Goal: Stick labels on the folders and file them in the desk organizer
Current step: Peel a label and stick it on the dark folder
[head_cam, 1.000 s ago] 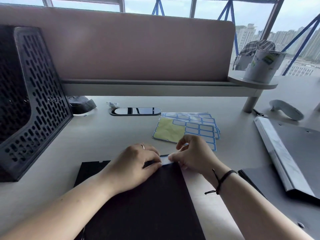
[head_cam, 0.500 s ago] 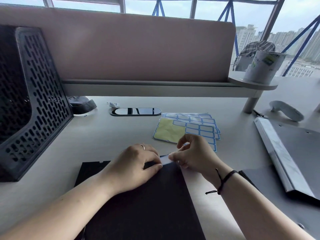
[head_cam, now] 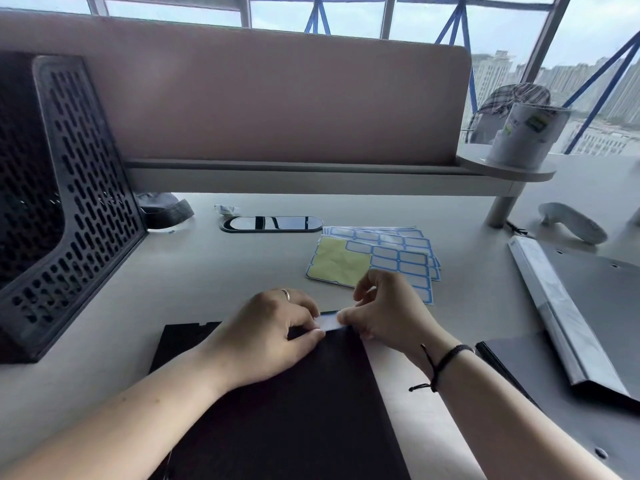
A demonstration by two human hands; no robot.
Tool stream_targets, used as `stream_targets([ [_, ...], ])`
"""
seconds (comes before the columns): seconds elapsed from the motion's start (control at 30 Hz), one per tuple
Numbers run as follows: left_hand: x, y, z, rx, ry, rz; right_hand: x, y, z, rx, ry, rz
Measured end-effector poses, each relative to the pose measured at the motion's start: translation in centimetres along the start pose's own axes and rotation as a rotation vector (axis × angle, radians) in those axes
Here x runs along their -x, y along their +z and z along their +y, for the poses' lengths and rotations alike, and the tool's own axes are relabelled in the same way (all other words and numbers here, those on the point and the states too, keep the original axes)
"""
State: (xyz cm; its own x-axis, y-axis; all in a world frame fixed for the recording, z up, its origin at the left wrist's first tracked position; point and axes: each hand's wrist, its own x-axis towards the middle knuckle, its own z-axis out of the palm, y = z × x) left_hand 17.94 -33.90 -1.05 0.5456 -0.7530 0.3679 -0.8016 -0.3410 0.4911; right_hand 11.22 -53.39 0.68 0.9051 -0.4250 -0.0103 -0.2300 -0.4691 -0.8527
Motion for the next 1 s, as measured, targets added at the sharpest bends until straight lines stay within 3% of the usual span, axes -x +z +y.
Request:
stream_targets([
  [0.2, -0.1, 0.0, 0.2, -0.012, 0.017, 0.014, -0.2, -0.2, 0.2, 0.136, -0.022, 0.012],
  [0.57, -0.2, 0.1, 0.1, -0.034, 0.033, 0.037, -0.3, -1.1, 0.3, -0.002, 0.065, -0.03],
  [0.77, -0.1, -0.1, 0.1, -0.314, -0.11, 0.064, 0.3, -0.5, 0.1, 0.325, -0.07, 0.104],
  [0.87, -0.4, 0.0, 0.0, -0.332, -0.27, -0.024, 0.5, -1.0, 0.1, 0.394, -0.066, 0.141],
  [1.0, -0.4, 0.1, 0.1, -0.339, -0.324, -0.032, 0.9, -0.5, 0.0, 0.463, -0.084, 0.109],
])
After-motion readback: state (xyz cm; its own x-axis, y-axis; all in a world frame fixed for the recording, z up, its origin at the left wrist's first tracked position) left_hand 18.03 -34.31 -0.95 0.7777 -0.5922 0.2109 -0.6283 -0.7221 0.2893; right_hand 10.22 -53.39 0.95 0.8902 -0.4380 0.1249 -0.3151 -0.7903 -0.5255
